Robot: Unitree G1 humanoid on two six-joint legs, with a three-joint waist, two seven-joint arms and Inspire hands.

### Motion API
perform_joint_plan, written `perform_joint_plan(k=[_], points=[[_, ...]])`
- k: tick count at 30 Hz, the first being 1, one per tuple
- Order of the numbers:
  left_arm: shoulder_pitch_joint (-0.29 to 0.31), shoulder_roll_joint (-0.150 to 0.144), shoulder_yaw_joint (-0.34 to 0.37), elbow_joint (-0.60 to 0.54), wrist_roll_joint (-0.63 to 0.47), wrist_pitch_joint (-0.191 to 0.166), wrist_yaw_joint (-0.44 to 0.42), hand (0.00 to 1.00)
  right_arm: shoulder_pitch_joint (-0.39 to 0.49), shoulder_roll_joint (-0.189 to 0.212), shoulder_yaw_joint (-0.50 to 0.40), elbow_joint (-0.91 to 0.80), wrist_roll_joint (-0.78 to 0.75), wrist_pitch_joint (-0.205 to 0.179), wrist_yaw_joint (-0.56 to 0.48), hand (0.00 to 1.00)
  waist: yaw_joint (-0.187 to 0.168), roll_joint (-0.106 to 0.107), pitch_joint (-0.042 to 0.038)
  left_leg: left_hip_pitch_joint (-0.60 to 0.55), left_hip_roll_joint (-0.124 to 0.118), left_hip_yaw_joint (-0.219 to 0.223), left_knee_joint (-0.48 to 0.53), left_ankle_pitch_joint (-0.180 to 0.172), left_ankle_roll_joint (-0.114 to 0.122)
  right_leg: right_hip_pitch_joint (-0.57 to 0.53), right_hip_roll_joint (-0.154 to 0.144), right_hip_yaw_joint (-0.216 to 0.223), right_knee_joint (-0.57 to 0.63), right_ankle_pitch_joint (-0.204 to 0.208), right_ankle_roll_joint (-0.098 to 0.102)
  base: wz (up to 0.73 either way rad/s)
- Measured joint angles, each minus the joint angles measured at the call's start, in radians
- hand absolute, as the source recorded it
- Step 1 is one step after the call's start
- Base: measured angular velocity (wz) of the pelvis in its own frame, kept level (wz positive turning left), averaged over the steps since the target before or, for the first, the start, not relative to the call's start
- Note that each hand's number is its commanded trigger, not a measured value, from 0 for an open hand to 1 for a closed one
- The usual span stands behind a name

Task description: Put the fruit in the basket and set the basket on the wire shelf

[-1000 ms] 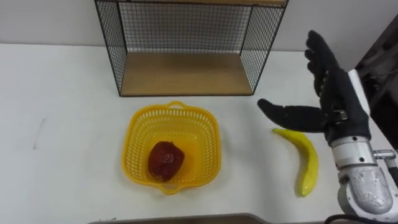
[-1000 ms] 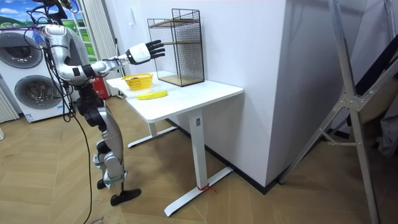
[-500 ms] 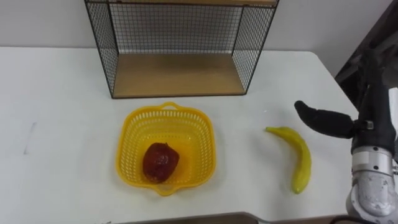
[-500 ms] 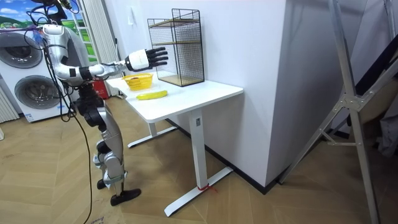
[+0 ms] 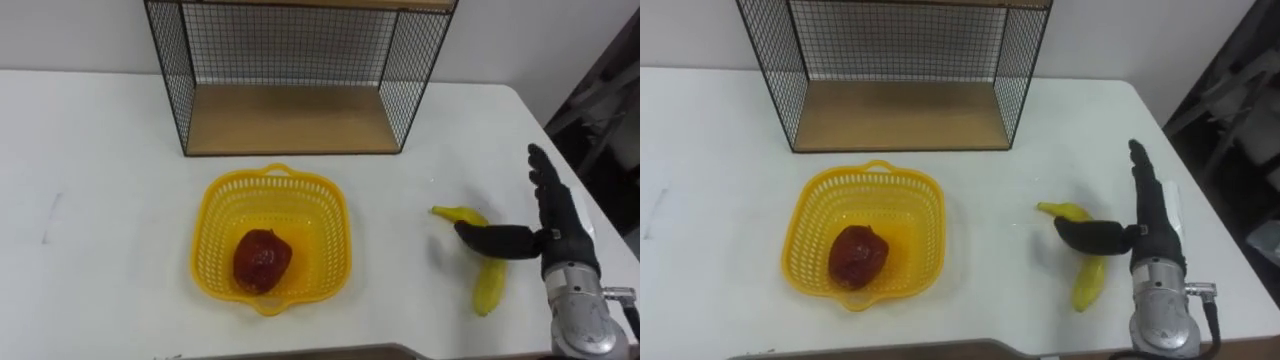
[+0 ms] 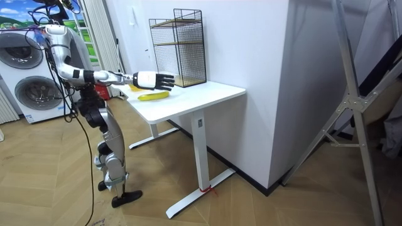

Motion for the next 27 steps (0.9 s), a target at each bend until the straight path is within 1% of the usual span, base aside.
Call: perform_joint_plan(k=[3,5,7,10,13,15,16,20,22,24,25,26,27], points=[[0.013,0.000,0.000,-0.007,0.000,0.007,-0.002,0.00,-0.002,0.000,0.000,0.012,-0.026,0.005,0.025,0.00,0.000,0.000,0.0003,0.000,0.000,0.000,0.002,0.000,0.000,0.000,0.000,0.000,0.002,0.000,0.000,0.00],[0.019,0.000,0.001,-0.015,0.000,0.007,-0.007,0.00,-0.013,0.000,0.000,0.041,-0.033,0.006,0.045,0.00,0.000,-0.001,0.0033,-0.001,0.000,0.000,0.001,0.000,0.000,0.000,-0.001,0.000,0.004,0.000,-0.001,0.00],[0.020,0.000,0.001,-0.012,0.001,0.008,-0.015,0.00,-0.013,0.000,0.000,0.048,-0.062,0.006,0.059,0.00,0.001,-0.004,0.0038,0.000,0.000,0.000,0.000,0.000,0.000,0.001,-0.001,0.000,0.004,-0.001,-0.001,0.00],[0.020,0.000,0.001,-0.012,0.000,0.009,-0.022,0.00,-0.013,0.000,0.000,0.061,-0.065,0.006,0.076,0.00,0.008,-0.007,0.0041,0.000,0.000,0.000,0.001,0.000,0.000,0.001,-0.001,-0.001,0.004,-0.001,-0.001,0.00],[0.019,0.000,-0.001,-0.011,0.001,0.010,-0.020,0.00,-0.014,0.001,0.007,0.116,-0.061,0.004,0.085,0.00,0.016,-0.008,0.0036,0.000,0.000,-0.001,0.004,0.000,0.000,0.002,-0.001,-0.002,0.003,-0.001,-0.001,0.00],[0.021,-0.002,0.000,-0.009,0.001,0.018,-0.018,0.00,-0.014,0.000,0.002,0.137,-0.055,-0.007,0.085,0.00,0.016,-0.009,0.0032,0.001,0.000,-0.001,0.003,0.000,0.000,0.005,-0.001,-0.004,0.001,-0.001,-0.001,0.02],[0.020,-0.001,0.004,-0.011,0.001,0.022,-0.017,0.00,-0.015,0.000,0.002,0.156,-0.054,-0.020,0.083,0.00,0.016,-0.011,0.0033,0.002,0.000,-0.004,0.003,0.000,0.000,0.009,-0.002,-0.007,-0.001,-0.001,-0.001,0.07],[0.019,-0.002,0.020,-0.023,0.014,0.023,-0.013,0.00,-0.014,0.001,-0.003,0.189,-0.055,-0.043,0.082,0.00,0.018,-0.013,0.0032,0.008,0.000,-0.007,0.000,0.000,0.000,0.018,-0.003,-0.008,-0.004,-0.001,-0.001,0.03],[0.022,-0.002,0.030,-0.025,0.014,0.024,-0.005,0.00,-0.014,0.001,-0.004,0.197,-0.057,-0.048,0.085,0.00,0.017,-0.012,0.0009,0.008,0.000,-0.008,0.001,0.000,0.000,0.018,-0.003,-0.009,-0.004,-0.001,-0.001,0.00],[0.027,-0.003,0.031,-0.024,0.014,0.031,0.003,0.00,-0.015,0.001,-0.006,0.217,-0.058,-0.055,0.094,0.00,0.013,-0.013,-0.0031,0.009,-0.001,-0.012,0.002,0.000,0.000,0.021,-0.003,-0.011,-0.005,-0.001,-0.001,0.07],[0.031,-0.003,0.036,-0.024,0.014,0.037,0.004,0.00,-0.020,0.001,-0.007,0.235,-0.058,-0.063,0.106,0.00,0.007,-0.016,-0.0066,0.009,-0.001,-0.017,0.003,0.000,0.000,0.026,-0.005,-0.017,-0.006,-0.001,-0.001,0.12],[0.034,-0.003,0.038,-0.024,0.014,0.040,0.004,0.00,-0.024,0.001,-0.007,0.241,-0.058,-0.063,0.113,0.62,0.002,-0.018,-0.0075,0.011,-0.001,-0.021,0.004,0.000,0.000,0.030,-0.005,-0.020,-0.008,-0.001,-0.001,0.18],[0.040,-0.004,0.044,-0.024,0.014,0.045,0.004,0.00,-0.030,0.001,-0.007,0.258,-0.061,-0.063,0.124,0.95,-0.005,-0.022,-0.0129,0.013,-0.002,-0.028,0.003,0.000,0.000,0.039,-0.007,-0.027,-0.018,-0.002,0.000,0.14]])
